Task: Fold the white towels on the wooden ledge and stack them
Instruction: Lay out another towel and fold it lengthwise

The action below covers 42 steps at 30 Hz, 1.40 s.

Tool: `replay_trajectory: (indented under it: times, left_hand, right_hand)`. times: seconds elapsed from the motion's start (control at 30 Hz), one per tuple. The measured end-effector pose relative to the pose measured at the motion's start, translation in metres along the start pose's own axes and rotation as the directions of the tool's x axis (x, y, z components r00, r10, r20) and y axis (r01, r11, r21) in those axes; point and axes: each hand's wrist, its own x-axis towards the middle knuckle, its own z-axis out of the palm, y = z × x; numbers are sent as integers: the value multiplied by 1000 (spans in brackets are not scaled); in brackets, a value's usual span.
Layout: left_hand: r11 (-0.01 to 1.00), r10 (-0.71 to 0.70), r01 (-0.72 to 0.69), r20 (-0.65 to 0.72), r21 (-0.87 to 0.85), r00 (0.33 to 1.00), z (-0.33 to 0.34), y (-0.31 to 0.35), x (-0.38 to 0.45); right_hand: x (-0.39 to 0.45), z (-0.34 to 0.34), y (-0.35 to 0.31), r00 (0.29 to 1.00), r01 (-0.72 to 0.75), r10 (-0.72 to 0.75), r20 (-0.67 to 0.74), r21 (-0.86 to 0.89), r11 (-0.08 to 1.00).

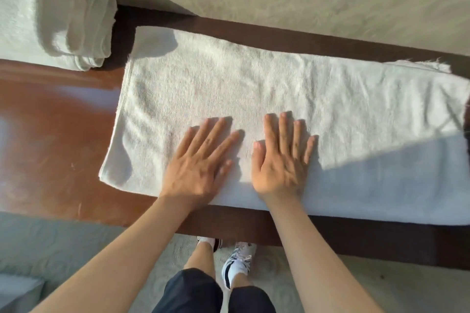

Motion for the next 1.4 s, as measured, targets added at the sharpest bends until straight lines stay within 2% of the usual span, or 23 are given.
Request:
replay_trajectory:
  times: [0.13, 0.23, 0.3, 0.33, 0.4, 0.47, 0.53, 0.6, 0.67, 0.73, 0.8, 0.9, 0.97, 1.0, 1.1, 1.13, 1.17, 1.23, 1.27, 1.3, 1.33, 1.37, 1.4]
  left_hand:
    - [942, -337, 337, -2, 16, 942, -15, -65, -29]
    - [915, -405, 404, 32, 18, 914, -22, -91, -41]
    - [921, -389, 389, 4, -6, 921, -23, -80, -36]
    - [941, -337, 336, -7, -36, 942, -23, -68, -29]
    - [987, -134, 132, -16, -90, 991, -19, -38, -11]
    - [993, 48, -48, -6, -104, 999, -11, -16, 6]
    - [991, 110, -108, 20, -83, 994, -1, -3, 17]
    - [996, 88, -88, 34, -22, 996, 4, -1, 15]
    - [998, 23, -24, -23, -53, 999, 3, 4, 17]
    - [991, -53, 40, -99, -129, 994, -1, 21, 28]
    - [985, -40, 22, -101, -174, 994, 0, 49, 51]
    - [979, 72, -87, -87, -182, 994, 6, 102, 90]
    - [987, 45, -54, -65, -148, 997, 13, 132, 111]
    - [991, 1, -7, -41, -134, 999, 17, 142, 117]
    - [991, -105, 108, 40, -79, 994, 28, 151, 124]
    - [992, -117, 120, 61, -46, 991, 31, 152, 123]
    - [992, -124, 126, 67, -21, 990, 32, 153, 123]
    - [991, -130, 131, 58, -5, 990, 32, 155, 125]
    - [991, -131, 131, 56, -1, 990, 31, 156, 125]
    - [992, -128, 128, 57, 3, 990, 31, 156, 126]
    - [992, -127, 127, 60, 7, 990, 31, 156, 127]
    - [992, -130, 129, 60, 9, 990, 31, 155, 128]
    - [991, -135, 134, 57, 8, 989, 31, 154, 128]
  right_hand:
    - [1, 2, 0, 1000, -9, 9, -3, -16, 1000]
    - [-2, 2, -1, 1000, -12, 12, 6, -24, 1000]
    - [-2, 3, -4, 1000, -17, 17, 16, -11, 1000]
    - [-2, 2, -6, 999, -30, 30, 24, -13, 999]
    - [0, 1, -10, 999, -49, 49, 13, -4, 999]
    - [2, -1, -16, 998, -59, 59, 5, 45, 997]
    - [1, -5, -16, 998, -67, 65, 17, 177, 982]
    - [0, -14, -9, 997, -74, 68, 29, 386, 919]
    - [3, -22, 9, 996, -79, 93, -8, 464, 882]
    - [9, -24, 35, 983, -95, 142, -117, 340, 936]
    - [14, -24, 54, 970, -173, 205, -132, 217, 961]
    - [13, -24, 68, 971, -194, 220, -94, 230, 954]
    - [20, -31, 86, 955, -234, 273, -119, 271, 934]
    - [25, -36, 100, 960, -223, 257, -113, 253, 942]
    - [33, -49, 154, 1000, 8, -10, 19, 98, 995]
    - [38, -53, 176, 999, -10, 7, 43, 62, 998]
    - [45, -57, 196, 992, -124, 123, 20, 42, 991]
    - [68, -65, 219, 895, -439, 443, -57, 69, 896]
    - [80, -66, 217, 866, -488, 495, -74, 92, 868]
    - [89, -66, 208, 900, -419, 428, -83, 105, 902]
    - [96, -63, 196, 965, -242, 250, -78, 97, 965]
    - [98, -58, 185, 999, -11, 14, -45, 71, 997]
    - [100, -54, 181, 987, 163, -163, 7, 42, 986]
